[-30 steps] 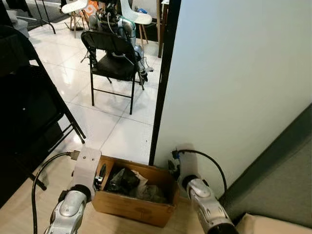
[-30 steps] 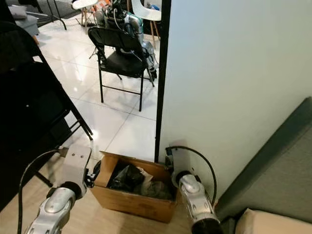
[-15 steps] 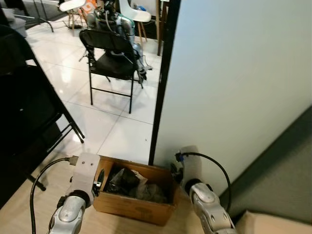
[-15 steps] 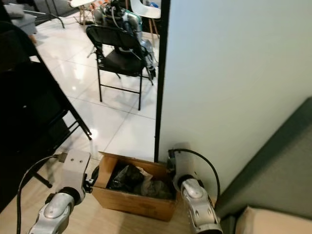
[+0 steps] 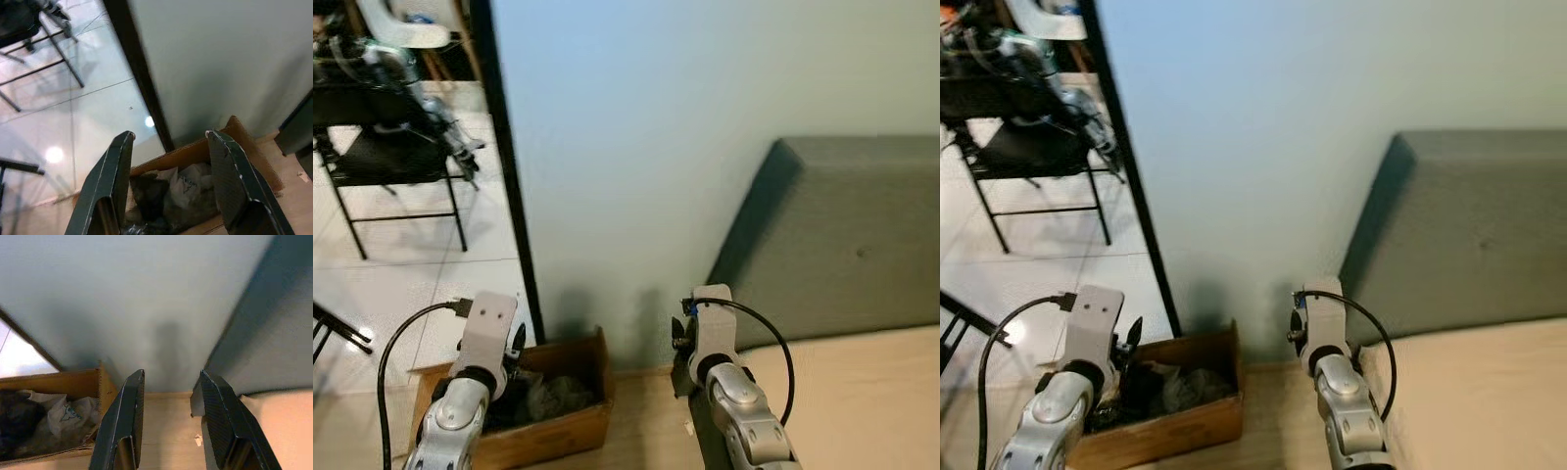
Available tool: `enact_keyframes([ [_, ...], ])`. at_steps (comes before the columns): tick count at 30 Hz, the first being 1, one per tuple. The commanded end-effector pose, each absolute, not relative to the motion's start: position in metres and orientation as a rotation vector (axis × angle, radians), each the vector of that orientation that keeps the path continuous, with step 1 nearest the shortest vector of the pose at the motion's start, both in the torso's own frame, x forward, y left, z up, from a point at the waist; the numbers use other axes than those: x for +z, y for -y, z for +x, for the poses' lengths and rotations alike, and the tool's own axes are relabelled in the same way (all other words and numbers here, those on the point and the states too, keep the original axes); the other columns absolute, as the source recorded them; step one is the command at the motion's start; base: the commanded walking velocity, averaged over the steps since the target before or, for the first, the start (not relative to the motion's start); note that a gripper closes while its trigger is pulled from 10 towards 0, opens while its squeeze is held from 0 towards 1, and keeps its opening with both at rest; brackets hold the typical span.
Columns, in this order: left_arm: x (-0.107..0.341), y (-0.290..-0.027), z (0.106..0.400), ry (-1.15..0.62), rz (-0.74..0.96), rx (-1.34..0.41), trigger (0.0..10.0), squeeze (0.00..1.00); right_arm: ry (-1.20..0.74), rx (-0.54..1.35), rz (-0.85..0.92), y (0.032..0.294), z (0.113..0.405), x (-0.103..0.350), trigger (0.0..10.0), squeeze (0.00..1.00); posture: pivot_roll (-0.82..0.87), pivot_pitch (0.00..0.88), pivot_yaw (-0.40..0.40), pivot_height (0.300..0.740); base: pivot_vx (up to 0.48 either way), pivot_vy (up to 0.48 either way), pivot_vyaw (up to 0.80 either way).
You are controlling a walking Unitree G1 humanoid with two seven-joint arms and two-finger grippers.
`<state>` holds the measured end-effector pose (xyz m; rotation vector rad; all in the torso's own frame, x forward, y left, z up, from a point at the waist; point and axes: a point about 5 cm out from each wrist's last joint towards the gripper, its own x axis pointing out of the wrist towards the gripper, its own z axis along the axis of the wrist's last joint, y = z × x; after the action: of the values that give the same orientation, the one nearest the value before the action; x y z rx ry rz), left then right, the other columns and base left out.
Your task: Clean up the room
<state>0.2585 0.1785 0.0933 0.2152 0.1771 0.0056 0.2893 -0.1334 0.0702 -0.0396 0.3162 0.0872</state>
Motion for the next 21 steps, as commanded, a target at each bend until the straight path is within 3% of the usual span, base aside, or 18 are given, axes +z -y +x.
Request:
enact_keyframes([
  [1,0.0873,-0.1774,0.2580,-0.203,0.191,-0.001,10.0,0.00,-0.336,0.055,-0.020,0.1395,0.2877,0.0690,10.0,0.00,-0.03,0.120,-0.013,0.731,0.000,0.000,-0.80],
  [21,0.0788,-0.1757,0.2611,-0.218,0.168,-0.012,10.0,0.00,-0.308,0.003,-0.006,0.1425,0.2831,0.0756,10.0,0.00,-0.05,0.112,0.009,0.731,0.000,0.000,-0.80],
])
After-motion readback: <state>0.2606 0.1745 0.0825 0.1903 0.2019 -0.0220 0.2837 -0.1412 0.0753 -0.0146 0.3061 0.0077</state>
